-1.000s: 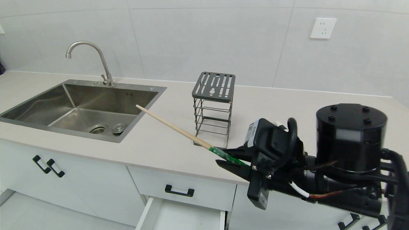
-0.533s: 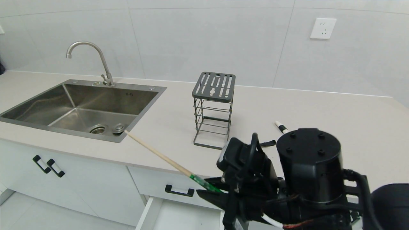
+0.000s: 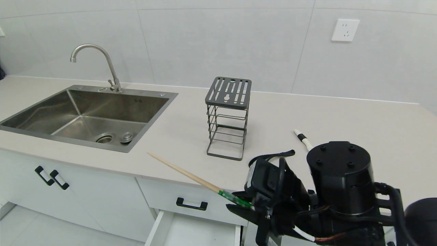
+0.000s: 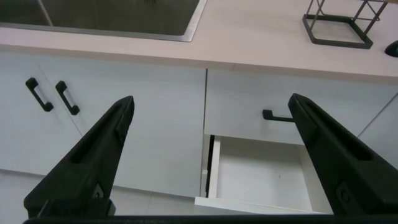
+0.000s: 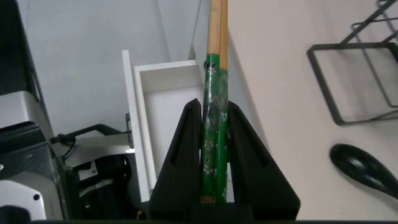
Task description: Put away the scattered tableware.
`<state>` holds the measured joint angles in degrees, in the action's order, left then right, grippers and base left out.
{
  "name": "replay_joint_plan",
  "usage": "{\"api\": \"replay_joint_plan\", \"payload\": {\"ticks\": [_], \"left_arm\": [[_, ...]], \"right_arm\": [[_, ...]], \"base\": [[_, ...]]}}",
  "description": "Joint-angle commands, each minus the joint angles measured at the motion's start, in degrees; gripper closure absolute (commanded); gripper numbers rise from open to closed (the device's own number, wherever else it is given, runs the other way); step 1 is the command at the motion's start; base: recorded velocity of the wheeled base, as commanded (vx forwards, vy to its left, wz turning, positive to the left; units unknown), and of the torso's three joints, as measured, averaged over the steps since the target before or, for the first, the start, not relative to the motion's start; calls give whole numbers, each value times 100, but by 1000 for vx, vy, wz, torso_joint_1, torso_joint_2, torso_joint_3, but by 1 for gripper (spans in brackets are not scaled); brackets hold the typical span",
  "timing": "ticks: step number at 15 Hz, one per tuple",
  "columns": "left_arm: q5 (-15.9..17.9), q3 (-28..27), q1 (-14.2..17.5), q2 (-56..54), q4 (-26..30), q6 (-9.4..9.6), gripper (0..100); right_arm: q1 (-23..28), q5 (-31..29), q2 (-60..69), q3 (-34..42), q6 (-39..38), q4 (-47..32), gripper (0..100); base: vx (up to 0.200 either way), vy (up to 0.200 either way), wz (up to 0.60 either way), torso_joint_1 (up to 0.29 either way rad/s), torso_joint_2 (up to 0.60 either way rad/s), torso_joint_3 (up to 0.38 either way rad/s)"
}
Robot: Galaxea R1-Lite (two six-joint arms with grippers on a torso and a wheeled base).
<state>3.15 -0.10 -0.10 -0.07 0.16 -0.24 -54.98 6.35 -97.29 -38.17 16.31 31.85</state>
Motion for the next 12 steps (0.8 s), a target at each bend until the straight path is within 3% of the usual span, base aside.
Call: {"api": "replay_joint_plan", "payload": {"ticks": [1,12], "left_arm": [[2,1,1,7,2,-2,0],[2,1,1,7,2,-2,0]], "right_arm": [[-206,-37,26,-33,12,-4,100],[-531,-46,-387,-604,21,-39,100]], "base": [[0,0,0,0,0,0],[0,0,0,-87,180,86]]}}
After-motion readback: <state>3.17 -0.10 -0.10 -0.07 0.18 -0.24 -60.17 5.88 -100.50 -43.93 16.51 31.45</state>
